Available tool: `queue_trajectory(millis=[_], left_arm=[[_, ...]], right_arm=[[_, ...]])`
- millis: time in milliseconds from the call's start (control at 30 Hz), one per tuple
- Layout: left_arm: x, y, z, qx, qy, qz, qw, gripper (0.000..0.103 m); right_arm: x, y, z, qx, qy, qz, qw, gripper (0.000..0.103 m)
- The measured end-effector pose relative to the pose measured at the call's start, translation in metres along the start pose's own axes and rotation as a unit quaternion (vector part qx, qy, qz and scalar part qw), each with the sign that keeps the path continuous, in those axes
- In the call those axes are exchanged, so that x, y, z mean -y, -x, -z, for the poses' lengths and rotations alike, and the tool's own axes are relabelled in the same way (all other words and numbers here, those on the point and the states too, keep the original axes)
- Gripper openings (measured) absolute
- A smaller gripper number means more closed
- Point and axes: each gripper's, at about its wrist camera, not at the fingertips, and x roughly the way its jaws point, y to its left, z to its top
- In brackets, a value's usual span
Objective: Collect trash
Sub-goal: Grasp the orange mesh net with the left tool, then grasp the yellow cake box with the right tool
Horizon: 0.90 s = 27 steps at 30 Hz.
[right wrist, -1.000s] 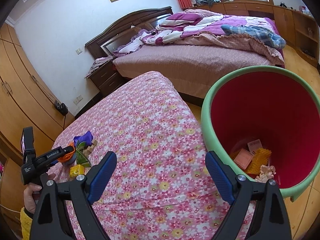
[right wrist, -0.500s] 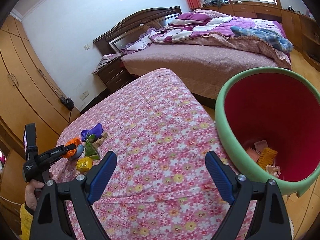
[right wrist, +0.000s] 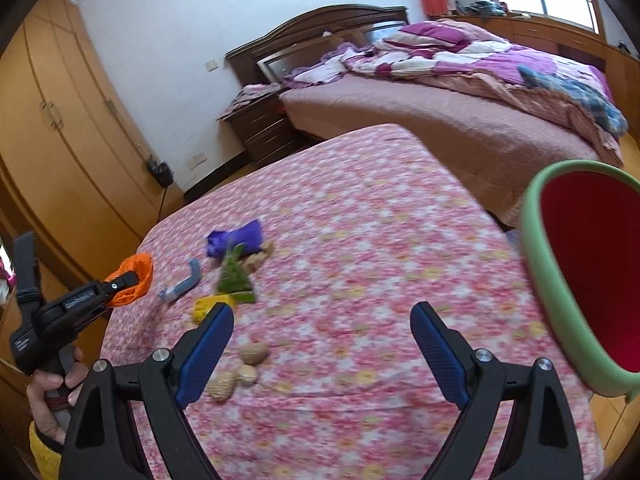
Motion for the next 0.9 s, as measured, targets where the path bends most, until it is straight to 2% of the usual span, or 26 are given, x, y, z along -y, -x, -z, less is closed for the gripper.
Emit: queue_trajectory(millis=[367,500,567,700,900], left_arm=[[-0.025,0.024,0.014,0.012,0.001,-0.049,0.9987,0.023],[-0.036,0.027,0.018,0.014,0.011,-0.056,0.9982,0.023],[-0.041,0.027,0.019,0.013,0.016,-0.057,0.9982,0.023],[-0.045,0.028,0.021,0.014,0.019,-0.058,0.9981,0.023],[-0.046,0.027,0.021,0.014,0.02,-0.053,0.9983,0.023]], right_arm=[[-0.068,-0.049,0.008,-0.06,0.052,-0.032,0.996,0.092],[-0.086,-0.072,0.011,-0.076,0.07,-0.022,0.994,0.092],[-0.091,-0.081,0.014,-0.081,0.07,-0.016,0.994,0.085],[-0.095,-0.095,0.019,-0.088,0.069,-0.006,0.994,0.079],[-0.1,-0.1,0.021,-0.07,0.082,0.016,0.994,0.065]])
